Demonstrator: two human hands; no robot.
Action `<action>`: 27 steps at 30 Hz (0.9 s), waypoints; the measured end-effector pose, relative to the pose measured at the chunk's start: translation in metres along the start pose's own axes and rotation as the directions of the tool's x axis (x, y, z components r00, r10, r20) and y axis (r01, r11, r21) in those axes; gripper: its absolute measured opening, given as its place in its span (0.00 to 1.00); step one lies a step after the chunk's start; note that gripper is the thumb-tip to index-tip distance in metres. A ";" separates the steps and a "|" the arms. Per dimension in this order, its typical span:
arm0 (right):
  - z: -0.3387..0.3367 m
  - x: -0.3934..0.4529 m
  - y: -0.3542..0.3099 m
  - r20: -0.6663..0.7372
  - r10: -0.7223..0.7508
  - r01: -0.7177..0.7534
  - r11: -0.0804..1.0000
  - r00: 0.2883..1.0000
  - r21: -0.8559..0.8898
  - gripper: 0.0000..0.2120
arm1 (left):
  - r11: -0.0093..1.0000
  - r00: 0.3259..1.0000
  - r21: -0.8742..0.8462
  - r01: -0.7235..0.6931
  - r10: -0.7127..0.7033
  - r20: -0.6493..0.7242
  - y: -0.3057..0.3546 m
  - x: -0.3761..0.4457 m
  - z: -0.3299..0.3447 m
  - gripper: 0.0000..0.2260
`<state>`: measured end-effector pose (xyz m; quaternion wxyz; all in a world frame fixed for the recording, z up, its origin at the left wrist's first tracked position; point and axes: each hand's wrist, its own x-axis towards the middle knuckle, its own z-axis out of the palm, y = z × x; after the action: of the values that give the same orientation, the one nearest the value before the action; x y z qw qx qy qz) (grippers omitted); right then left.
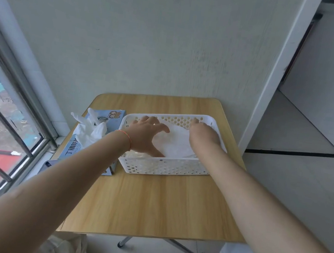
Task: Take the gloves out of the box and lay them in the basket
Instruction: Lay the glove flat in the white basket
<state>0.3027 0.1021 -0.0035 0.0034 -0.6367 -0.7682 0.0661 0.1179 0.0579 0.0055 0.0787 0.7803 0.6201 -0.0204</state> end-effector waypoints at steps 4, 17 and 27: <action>-0.003 0.001 0.000 0.083 -0.001 0.005 0.999 0.997 -0.049 0.36 | 0.993 0.990 0.101 0.055 -0.068 0.126 -0.009 -0.007 -0.009 0.44; -0.007 -0.012 -0.009 0.129 -0.084 0.078 0.996 0.988 0.045 0.39 | 0.953 0.905 -0.114 0.280 -0.223 0.362 0.006 0.000 -0.006 0.32; -0.022 -0.003 -0.032 -0.013 -0.125 0.126 0.991 0.992 0.037 0.30 | 0.886 0.964 -0.399 0.236 -0.163 0.208 -0.017 -0.014 -0.018 0.25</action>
<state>0.2740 0.0952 0.0223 0.0236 -0.5874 -0.8053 0.0769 0.0970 0.0510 0.0231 0.2945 0.6722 0.6781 0.0397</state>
